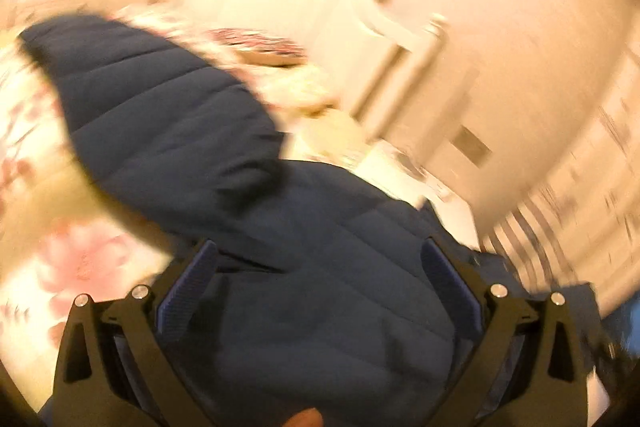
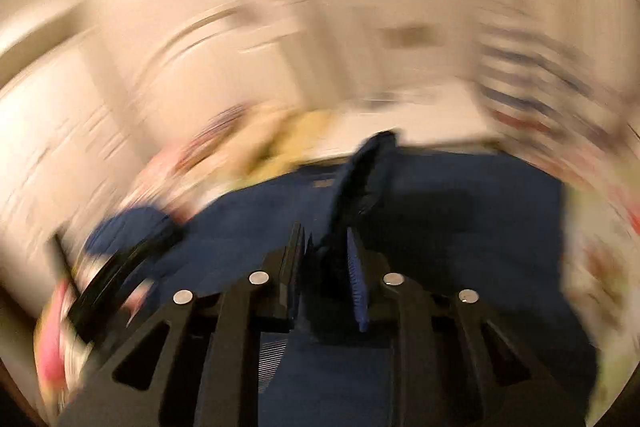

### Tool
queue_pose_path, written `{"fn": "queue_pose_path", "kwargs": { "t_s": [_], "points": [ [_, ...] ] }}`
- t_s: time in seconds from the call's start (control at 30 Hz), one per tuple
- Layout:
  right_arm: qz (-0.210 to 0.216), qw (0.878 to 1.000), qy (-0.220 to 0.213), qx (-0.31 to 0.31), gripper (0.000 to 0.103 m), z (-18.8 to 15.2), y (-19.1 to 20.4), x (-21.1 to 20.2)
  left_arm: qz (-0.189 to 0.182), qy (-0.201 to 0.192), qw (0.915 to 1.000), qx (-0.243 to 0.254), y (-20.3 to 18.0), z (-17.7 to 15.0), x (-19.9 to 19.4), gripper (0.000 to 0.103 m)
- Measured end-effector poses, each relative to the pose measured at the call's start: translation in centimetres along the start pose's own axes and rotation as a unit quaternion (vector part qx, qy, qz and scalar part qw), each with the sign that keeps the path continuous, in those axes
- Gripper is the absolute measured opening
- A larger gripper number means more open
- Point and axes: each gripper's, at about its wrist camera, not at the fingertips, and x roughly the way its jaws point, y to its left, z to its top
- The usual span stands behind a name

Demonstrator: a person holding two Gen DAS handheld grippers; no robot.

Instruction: Fold large clothes

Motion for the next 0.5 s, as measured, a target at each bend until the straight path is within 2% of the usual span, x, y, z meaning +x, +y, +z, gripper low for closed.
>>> {"fn": "queue_pose_path", "kwargs": {
  "t_s": [0.07,0.1,0.13,0.2,0.27,0.33,0.37,0.4,0.5],
  "points": [
    [0.064,0.994,0.031,-0.078,0.048,-0.5,5.0,0.9,0.011,0.013,0.9996,-0.025,1.0,0.3,0.6,0.101],
    [0.076,0.992,0.041,-0.097,0.073,-0.9,6.4,1.1,0.013,0.02,0.9993,-0.03,1.2,0.4,0.8,0.101],
    [0.077,0.99,0.042,-0.109,0.079,-1.3,7.3,1.0,0.015,0.022,0.9992,-0.029,1.2,0.5,0.8,0.101],
    [0.059,0.991,0.021,-0.119,0.078,-1.6,7.7,0.1,0.017,0.017,0.9996,-0.017,0.8,0.4,0.7,0.101],
    [-0.009,0.994,-0.023,-0.109,0.078,-1.8,5.8,-1.8,0.018,0.018,0.9997,-0.002,0.1,0.2,0.7,0.101],
    [-0.088,0.993,-0.046,-0.061,0.078,-2.0,1.7,-3.5,0.018,0.023,0.9995,0.013,-0.5,-0.1,1.0,0.101],
    [-0.141,0.989,-0.044,-0.019,0.078,-2.3,-1.2,-4.2,0.017,0.026,0.9994,0.015,-0.2,-0.2,1.0,0.101],
    [-0.175,0.984,-0.033,0.015,0.078,-2.7,-3.3,-4.4,0.016,0.03,0.9993,0.018,-0.2,-0.2,1.1,0.101],
    [-0.249,0.963,0.0,0.104,0.078,-5.5,-9.5,-4.4,0.0,0.04,0.9989,0.024,-0.5,-0.4,1.2,0.101]
  ]
}}
